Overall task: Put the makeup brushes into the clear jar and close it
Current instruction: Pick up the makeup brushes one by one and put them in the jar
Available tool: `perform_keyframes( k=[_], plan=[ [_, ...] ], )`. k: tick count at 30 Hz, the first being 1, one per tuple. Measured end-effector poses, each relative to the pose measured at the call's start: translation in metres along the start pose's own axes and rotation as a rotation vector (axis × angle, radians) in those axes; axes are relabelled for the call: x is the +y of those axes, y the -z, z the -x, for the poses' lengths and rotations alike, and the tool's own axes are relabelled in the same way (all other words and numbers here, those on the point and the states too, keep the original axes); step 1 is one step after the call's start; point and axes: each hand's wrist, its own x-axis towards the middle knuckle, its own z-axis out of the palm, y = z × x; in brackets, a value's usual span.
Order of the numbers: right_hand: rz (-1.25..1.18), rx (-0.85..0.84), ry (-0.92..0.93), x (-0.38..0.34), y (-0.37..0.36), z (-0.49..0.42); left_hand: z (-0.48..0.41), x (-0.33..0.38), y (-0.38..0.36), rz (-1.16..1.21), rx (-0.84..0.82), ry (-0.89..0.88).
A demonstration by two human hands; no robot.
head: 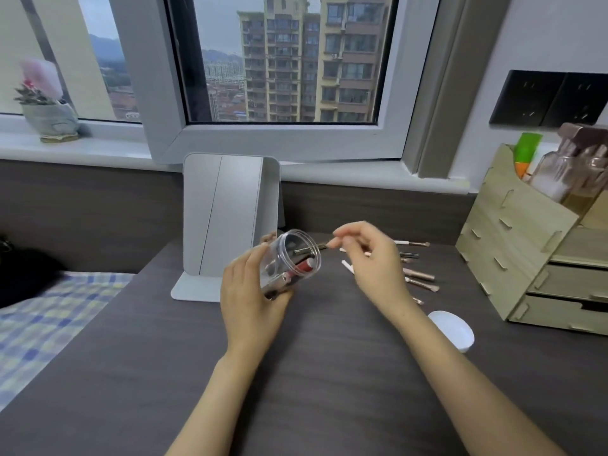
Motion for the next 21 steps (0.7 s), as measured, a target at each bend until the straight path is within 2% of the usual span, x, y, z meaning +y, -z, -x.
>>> perform_keyframes(
  k=[2, 4, 6, 10, 13, 17, 21],
  plan=[
    [0.268, 0.037, -0.059, 0.026, -0.007, -0.018, -0.003, -0.002, 0.002, 0.031, 0.047, 0.095],
    [0.558, -0.111, -0.098, 0.051, -0.018, -0.034, -0.006, -0.004, 0.004, 0.047, 0.066, 0.192],
    [0.717, -0.267, -0.106, 0.071, -0.031, -0.047, -0.007, -0.006, 0.005, 0.058, 0.077, 0.240],
    [1.094, -0.512, 0.001, 0.094, -0.056, -0.067, -0.010, -0.008, 0.007, 0.061, 0.099, 0.275],
    [1.357, -0.545, 0.083, 0.102, -0.070, -0.074, -0.011, -0.008, 0.007, 0.066, 0.109, 0.289],
    [1.484, -0.514, 0.235, 0.106, -0.076, -0.077, -0.012, -0.009, 0.007, 0.072, 0.113, 0.294],
    [1.416, -0.458, 0.243, 0.105, -0.069, -0.074, -0.012, -0.009, 0.007, 0.078, 0.117, 0.297]
  ],
)
